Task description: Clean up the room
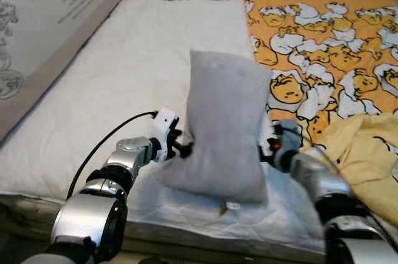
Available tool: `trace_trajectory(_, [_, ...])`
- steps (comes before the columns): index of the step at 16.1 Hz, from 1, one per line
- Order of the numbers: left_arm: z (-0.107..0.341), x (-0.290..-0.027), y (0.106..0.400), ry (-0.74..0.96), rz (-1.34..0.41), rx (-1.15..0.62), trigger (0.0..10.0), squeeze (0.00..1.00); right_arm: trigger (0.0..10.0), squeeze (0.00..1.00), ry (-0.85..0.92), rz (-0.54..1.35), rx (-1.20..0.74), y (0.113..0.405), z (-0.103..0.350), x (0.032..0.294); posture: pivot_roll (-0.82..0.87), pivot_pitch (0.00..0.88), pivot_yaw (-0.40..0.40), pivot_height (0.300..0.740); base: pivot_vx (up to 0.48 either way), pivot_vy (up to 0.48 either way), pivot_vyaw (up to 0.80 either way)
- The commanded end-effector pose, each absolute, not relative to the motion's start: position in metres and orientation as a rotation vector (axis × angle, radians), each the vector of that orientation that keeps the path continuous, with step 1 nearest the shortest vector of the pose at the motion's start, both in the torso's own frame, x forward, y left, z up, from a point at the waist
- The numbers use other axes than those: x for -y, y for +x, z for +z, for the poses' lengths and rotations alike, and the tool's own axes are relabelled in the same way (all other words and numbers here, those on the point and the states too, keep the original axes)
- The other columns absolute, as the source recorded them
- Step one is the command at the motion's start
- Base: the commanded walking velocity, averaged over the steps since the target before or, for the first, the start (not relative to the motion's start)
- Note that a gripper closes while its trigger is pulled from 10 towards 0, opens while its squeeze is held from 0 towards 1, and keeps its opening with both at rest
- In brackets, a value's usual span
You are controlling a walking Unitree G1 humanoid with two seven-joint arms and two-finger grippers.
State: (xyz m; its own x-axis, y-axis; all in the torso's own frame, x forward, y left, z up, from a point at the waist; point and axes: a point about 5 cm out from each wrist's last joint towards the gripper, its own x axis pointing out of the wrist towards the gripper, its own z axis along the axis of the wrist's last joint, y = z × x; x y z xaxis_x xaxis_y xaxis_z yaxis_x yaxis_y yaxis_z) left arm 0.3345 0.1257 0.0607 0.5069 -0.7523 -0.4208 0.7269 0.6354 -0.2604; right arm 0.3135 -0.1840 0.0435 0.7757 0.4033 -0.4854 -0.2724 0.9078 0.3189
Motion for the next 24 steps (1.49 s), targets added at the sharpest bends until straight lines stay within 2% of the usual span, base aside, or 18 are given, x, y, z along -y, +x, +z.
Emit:
trace_trajectory(1, [0.068,-0.116,0.331,-0.096,-1.041,-0.516,10.0,0.00,10.0,0.00,0.295,0.486,-0.553,0.314,0.056,0.173,-0.06,0.000,-0.003,0.740,0.000,0.000,0.00])
trace_trajectory(4, [0.087,-0.119,0.326,-0.073,-1.192,-0.428,10.0,0.00,10.0,0.00,0.313,0.535,-0.532,0.307,0.074,0.186,-0.05,0.000,-0.007,0.740,0.000,0.000,0.00])
trace_trajectory(6, [0.090,-0.122,0.321,-0.032,-1.230,-0.411,10.0,0.00,10.0,0.00,0.306,0.529,-0.562,0.299,0.074,0.189,-0.05,0.000,-0.015,0.740,0.000,0.000,0.00])
trace_trajectory(7, [0.084,-0.126,0.318,0.019,-1.220,-0.436,10.0,0.00,10.0,0.00,0.303,0.543,-0.577,0.293,0.070,0.186,-0.05,0.000,-0.016,0.740,0.000,0.000,0.00])
trace_trajectory(8, [0.070,-0.139,0.311,0.141,-1.207,-0.501,10.0,0.00,10.0,0.00,0.279,0.518,-0.606,0.285,0.059,0.187,-0.05,0.000,-0.013,0.740,0.000,0.000,0.00])
trace_trajectory(9, [0.061,-0.151,0.306,0.172,-1.171,-0.560,10.0,0.00,10.0,1.00,0.274,0.421,-0.624,0.282,0.049,0.197,-0.05,0.000,-0.012,0.740,0.000,0.000,0.00])
trace_trajectory(10, [0.059,-0.156,0.306,0.153,-1.151,-0.577,10.0,0.31,10.0,1.00,0.288,0.378,-0.624,0.281,0.046,0.203,-0.05,0.000,-0.010,0.740,0.000,0.000,0.00])
trace_trajectory(11, [0.061,-0.163,0.305,0.108,-1.111,-0.584,10.0,0.76,10.0,1.00,0.307,0.318,-0.637,0.278,0.042,0.212,-0.05,0.000,-0.005,0.740,0.000,0.000,0.00])
trace_trajectory(12, [0.065,-0.174,0.309,0.030,-1.023,-0.564,10.0,1.00,10.0,1.00,0.341,0.277,-0.618,0.276,0.041,0.222,-0.06,0.000,0.003,0.740,0.000,0.000,0.00])
trace_trajectory(14, [0.071,-0.190,0.321,-0.177,-0.852,-0.498,10.0,1.00,10.0,1.00,0.408,0.228,-0.554,0.282,0.041,0.232,-0.06,0.000,0.006,0.740,0.000,0.000,0.00])
trace_trajectory(15, [0.074,-0.190,0.324,-0.312,-0.819,-0.462,10.0,1.00,10.0,1.00,0.428,0.228,-0.531,0.286,0.042,0.233,-0.06,0.000,0.006,0.740,0.000,0.000,0.00])
trace_trajectory(19, [0.067,-0.182,0.326,-0.640,-0.691,-0.390,10.0,1.00,10.0,1.00,0.575,0.294,-0.489,0.295,0.046,0.227,-0.06,0.000,0.007,0.740,0.000,0.000,0.00])
trace_trajectory(21, [0.057,-0.167,0.321,-0.732,-0.707,-0.423,10.0,1.00,10.0,1.00,0.681,0.357,-0.501,0.295,0.042,0.216,-0.07,0.000,0.010,0.740,0.000,0.000,0.00])
trace_trajectory(22, [0.057,-0.167,0.321,-0.732,-0.707,-0.423,10.0,1.00,10.0,1.00,0.681,0.357,-0.501,0.295,0.042,0.216,-0.07,0.000,0.010,0.740,0.000,0.000,0.00])
trace_trajectory(24, [0.043,-0.151,0.311,-0.721,-0.763,-0.519,10.0,1.00,10.0,1.00,0.725,0.450,-0.525,0.292,0.037,0.202,-0.08,0.000,0.013,0.740,0.000,0.000,0.00])
